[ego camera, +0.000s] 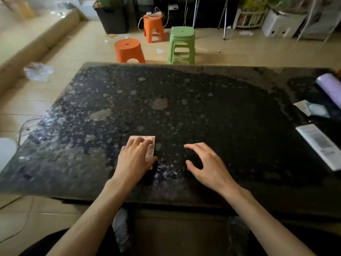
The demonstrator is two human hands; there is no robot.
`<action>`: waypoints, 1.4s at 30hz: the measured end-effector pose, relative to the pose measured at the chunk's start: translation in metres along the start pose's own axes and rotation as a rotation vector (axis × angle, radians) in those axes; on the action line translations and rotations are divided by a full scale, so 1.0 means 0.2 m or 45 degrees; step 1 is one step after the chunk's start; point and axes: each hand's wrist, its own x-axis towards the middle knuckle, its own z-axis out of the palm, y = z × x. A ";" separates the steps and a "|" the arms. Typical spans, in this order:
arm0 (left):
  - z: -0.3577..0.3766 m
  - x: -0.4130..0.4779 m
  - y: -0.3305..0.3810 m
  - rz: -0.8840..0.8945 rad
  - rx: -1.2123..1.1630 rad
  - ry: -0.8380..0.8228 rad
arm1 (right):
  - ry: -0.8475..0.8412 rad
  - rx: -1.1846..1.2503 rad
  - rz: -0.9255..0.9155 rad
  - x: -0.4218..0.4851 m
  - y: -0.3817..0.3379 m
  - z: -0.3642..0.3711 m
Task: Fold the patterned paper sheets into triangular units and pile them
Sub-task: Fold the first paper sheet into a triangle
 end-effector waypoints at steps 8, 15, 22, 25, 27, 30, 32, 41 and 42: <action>0.03 0.05 0.02 -0.151 -0.016 0.155 | 0.024 -0.027 -0.002 0.05 0.03 -0.04; -0.03 0.08 -0.09 -0.377 -0.106 0.132 | 0.015 -0.064 0.000 0.02 0.04 -0.02; -0.03 0.05 -0.12 -0.391 -0.120 0.056 | -0.025 0.027 0.077 0.01 0.06 -0.02; -0.03 0.04 -0.14 -0.409 -0.114 0.069 | -0.039 0.011 0.117 0.02 0.06 -0.02; -0.03 0.04 -0.16 -0.454 -0.146 0.050 | -0.047 0.017 0.121 0.02 0.06 -0.02; -0.03 0.05 -0.19 -0.508 -0.247 0.024 | -0.052 0.024 0.111 0.03 0.05 -0.01; -0.04 0.05 -0.20 -0.513 -0.281 0.041 | -0.055 0.026 0.110 0.04 0.05 -0.01; -0.18 0.09 -0.19 -0.612 -0.781 -0.026 | -0.052 0.056 0.128 0.03 0.05 -0.02; -0.20 0.10 -0.18 -0.644 -0.992 -0.089 | -0.046 0.074 0.133 0.04 0.05 -0.02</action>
